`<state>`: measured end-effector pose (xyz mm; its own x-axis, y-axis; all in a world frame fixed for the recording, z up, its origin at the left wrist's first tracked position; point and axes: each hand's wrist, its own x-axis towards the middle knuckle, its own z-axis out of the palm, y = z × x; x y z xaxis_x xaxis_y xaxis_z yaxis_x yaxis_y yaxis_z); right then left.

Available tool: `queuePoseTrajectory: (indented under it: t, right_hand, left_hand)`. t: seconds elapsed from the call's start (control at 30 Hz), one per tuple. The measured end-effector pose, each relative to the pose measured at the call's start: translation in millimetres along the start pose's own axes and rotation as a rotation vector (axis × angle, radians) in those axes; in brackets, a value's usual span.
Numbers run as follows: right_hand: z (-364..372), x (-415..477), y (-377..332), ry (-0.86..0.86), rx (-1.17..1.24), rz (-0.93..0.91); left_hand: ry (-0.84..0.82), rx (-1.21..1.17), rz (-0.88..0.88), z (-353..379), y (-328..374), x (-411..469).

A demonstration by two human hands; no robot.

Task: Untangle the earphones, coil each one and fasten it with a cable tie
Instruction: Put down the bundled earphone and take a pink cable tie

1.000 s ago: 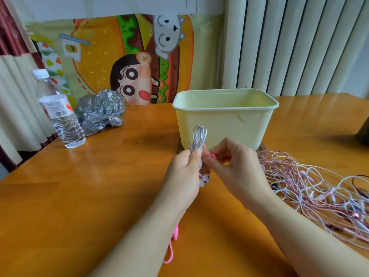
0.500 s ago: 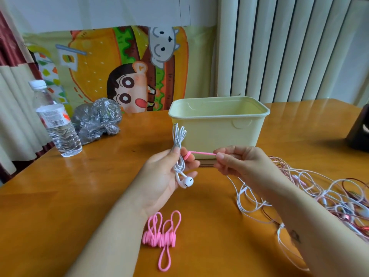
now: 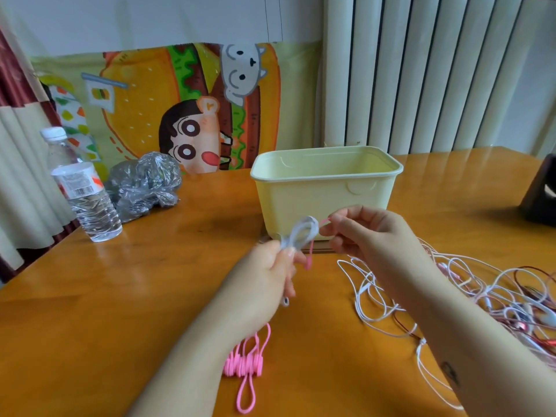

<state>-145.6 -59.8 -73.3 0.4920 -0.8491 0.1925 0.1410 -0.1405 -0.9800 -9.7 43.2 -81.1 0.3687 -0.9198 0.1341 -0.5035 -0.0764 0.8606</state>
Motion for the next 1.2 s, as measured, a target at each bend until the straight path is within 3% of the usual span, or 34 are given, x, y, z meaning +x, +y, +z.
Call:
queuePoseTrajectory:
  t: [0.13, 0.37, 0.43, 0.53, 0.63, 0.7, 0.83, 1.0, 1.13, 1.2]
  right_hand:
    - [4.4, -5.3, -4.1, 0.080, -0.141, -0.124]
    - [15.5, -15.7, -3.6, 0.057, -0.526, -0.351]
    - [16.5, -18.3, -3.6, -0.012, -0.596, -0.361]
    - [15.9, -20.9, -3.9, -0.087, -0.614, -0.366]
    - [17.7, -21.0, -2.3, -0.050, -0.723, -0.488]
    - [19.6, -21.4, -1.5, 0.003, -0.804, -0.595]
    - [18.9, -22.4, -0.5, 0.078, -0.893, -0.719]
    - [20.4, -21.6, 3.1, -0.003, -0.932, -0.735]
    - [19.9, -21.4, 5.1, -0.104, -0.921, -0.641]
    - [18.5, -20.7, 4.2, -0.182, -0.820, -0.478]
  left_hand:
    - [-0.275, 0.068, -0.090, 18.7, 0.2, -9.3]
    - [-0.388, 0.285, -0.030, 20.2, 3.5, -17.4]
    - [-0.389, 0.195, -0.071, 18.1, 2.7, -15.7]
    - [-0.341, -0.168, -0.175, 10.4, 1.3, -10.3]
    - [-0.276, -0.528, -0.259, 1.2, 3.5, -6.8]
    - [-0.246, -0.643, -0.301, -0.9, 2.9, -4.9]
    - [-0.257, -0.769, -0.371, -2.2, 0.7, -0.5]
    - [-0.226, -0.884, -0.390, -5.1, -0.1, 3.1]
    - [-0.099, -0.848, -0.336, -7.0, -2.5, 5.4]
    - [-0.085, -0.792, -0.289, -6.4, -1.0, 5.3]
